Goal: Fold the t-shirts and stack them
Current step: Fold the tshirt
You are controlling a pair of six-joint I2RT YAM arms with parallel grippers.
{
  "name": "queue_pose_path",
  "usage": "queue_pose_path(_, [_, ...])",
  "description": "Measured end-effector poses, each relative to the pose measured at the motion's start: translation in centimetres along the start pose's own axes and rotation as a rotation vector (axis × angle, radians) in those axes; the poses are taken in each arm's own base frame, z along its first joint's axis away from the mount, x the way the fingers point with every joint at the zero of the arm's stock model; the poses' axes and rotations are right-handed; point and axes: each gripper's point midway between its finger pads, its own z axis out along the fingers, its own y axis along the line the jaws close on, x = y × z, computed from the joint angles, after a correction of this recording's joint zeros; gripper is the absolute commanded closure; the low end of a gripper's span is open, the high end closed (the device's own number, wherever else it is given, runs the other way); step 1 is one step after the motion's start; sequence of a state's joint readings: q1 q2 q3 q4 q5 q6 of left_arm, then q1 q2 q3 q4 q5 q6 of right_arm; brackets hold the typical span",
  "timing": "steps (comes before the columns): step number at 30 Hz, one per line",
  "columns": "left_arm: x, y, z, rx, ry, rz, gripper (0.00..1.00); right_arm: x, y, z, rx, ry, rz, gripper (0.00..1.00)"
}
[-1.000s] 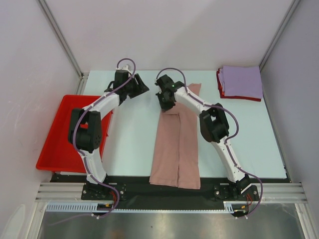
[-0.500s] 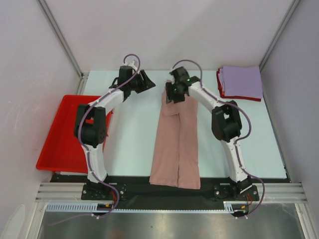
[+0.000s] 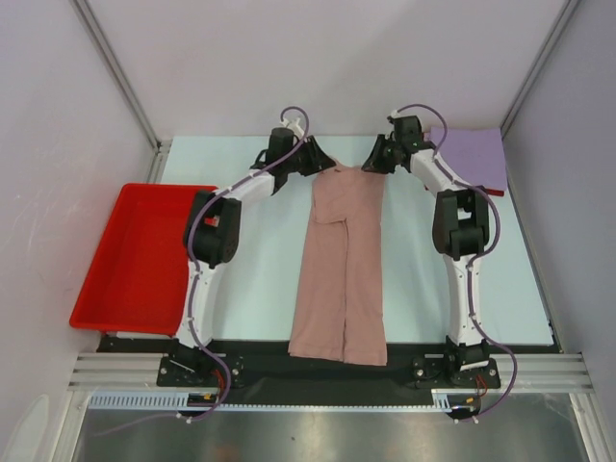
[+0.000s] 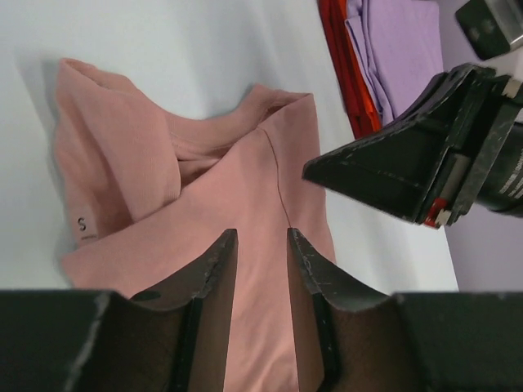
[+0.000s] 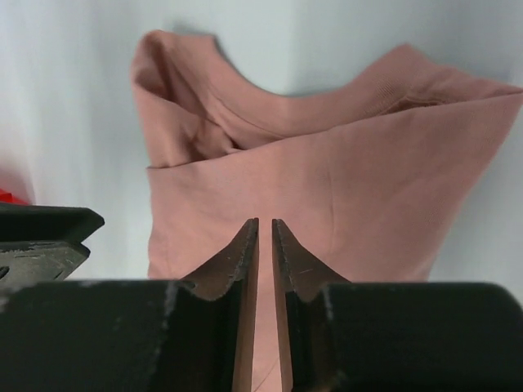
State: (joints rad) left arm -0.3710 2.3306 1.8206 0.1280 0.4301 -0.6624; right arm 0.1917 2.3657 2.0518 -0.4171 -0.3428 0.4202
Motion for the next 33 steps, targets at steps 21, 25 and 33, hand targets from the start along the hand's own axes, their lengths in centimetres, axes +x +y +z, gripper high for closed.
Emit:
queue_pose_path(21, [2.5,6.2,9.4,-0.019,-0.027,-0.285,0.63,0.4,-8.9,2.9,0.008,0.009,0.198,0.84])
queue_pose_path(25, [1.9,6.3,9.2,-0.001,-0.032,-0.343,0.59,0.2,-8.9,3.2,-0.011,0.005,0.214,0.84])
queue_pose_path(33, [1.2,5.7,8.8,0.033,-0.017,-0.332,0.41,-0.7,-8.5,3.5,-0.03,0.013,0.207,0.77])
